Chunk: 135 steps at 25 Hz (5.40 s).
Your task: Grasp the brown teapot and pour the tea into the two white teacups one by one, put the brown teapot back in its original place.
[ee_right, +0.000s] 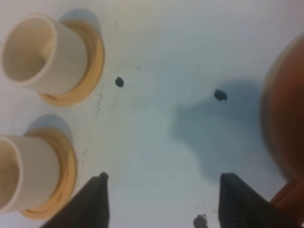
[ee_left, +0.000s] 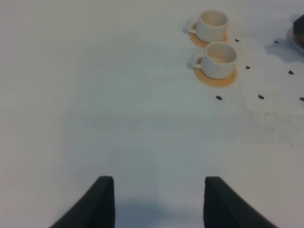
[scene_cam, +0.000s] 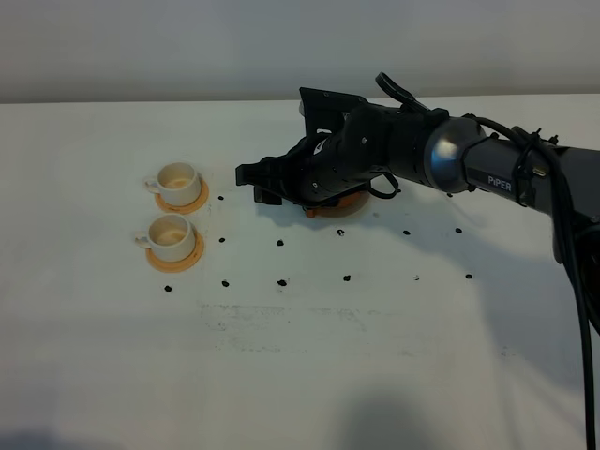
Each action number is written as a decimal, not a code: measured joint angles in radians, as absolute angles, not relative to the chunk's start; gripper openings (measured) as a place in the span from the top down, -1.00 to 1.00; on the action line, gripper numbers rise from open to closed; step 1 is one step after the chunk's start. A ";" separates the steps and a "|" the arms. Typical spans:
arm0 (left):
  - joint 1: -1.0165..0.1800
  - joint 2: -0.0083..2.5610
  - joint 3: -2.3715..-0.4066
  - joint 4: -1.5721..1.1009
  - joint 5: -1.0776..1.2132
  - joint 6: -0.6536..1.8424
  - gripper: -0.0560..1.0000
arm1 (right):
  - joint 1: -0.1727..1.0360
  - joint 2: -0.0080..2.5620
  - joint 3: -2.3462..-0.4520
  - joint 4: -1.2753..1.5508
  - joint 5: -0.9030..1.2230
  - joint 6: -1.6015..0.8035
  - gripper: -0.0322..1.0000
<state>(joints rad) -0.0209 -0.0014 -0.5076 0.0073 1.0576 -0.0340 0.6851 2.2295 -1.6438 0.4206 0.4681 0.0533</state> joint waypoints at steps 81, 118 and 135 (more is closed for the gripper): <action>-0.021 -0.001 -0.508 0.007 1.058 -0.034 0.05 | 0.635 2.240 -1.647 0.342 0.570 0.160 0.05; -0.021 -0.001 -0.508 0.007 1.058 -0.034 0.05 | 0.621 2.126 -1.655 0.207 0.723 0.342 0.05; -0.021 -0.001 -0.508 0.007 1.058 -0.034 0.05 | 0.623 2.244 -1.885 0.082 0.967 0.346 0.05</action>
<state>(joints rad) -0.0209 -0.0014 -0.5076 0.0073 1.0576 -0.0340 0.6234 2.2441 -1.8846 0.0823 0.9673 0.3458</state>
